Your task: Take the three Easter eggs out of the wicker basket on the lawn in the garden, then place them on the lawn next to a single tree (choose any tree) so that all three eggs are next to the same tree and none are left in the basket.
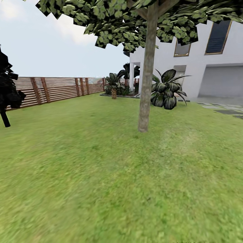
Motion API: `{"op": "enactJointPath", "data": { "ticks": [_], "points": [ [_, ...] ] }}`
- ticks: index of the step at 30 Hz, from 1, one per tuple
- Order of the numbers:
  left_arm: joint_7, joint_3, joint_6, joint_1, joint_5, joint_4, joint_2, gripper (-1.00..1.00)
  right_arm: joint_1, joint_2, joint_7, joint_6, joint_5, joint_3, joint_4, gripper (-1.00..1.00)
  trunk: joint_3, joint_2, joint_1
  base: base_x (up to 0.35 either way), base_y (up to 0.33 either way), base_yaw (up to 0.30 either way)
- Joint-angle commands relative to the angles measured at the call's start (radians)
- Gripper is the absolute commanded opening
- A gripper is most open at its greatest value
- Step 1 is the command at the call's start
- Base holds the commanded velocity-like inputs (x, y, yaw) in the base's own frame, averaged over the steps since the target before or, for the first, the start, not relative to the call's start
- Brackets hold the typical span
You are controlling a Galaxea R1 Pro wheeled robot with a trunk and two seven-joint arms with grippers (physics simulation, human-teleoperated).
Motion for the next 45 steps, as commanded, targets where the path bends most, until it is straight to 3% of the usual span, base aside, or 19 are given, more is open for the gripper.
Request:
{"op": "enactJointPath", "data": {
  "ticks": [1, 18, 25, 45],
  "points": [
    [0.000, 0.000, 0.000, 0.000, 0.000, -0.001, 0.000, 1.00, 0.000, 0.000, 0.000, 0.001, 0.000, 0.000, 0.000, 1.00, 0.000, 0.000, 0.000, 0.164, -0.066, -0.300],
    [-0.003, -0.003, -0.001, 0.000, -0.005, -0.022, 0.005, 1.00, 0.000, 0.000, 0.000, 0.001, 0.000, 0.000, 0.000, 1.00, 0.000, 0.000, 0.000, 0.147, -0.062, -0.300],
    [0.001, -0.004, 0.002, 0.000, -0.052, -0.028, 0.005, 1.00, 0.000, 0.001, 0.000, 0.001, 0.000, 0.000, 0.000, 1.00, 0.000, 0.000, 0.000, 0.284, -0.166, -0.300],
    [0.002, -0.004, 0.001, 0.000, -0.055, -0.033, 0.005, 1.00, 0.000, 0.001, -0.001, 0.002, 0.000, 0.000, 0.000, 1.00, 0.000, 0.000, 0.000, 0.271, -0.190, -0.300]
  ]
}}
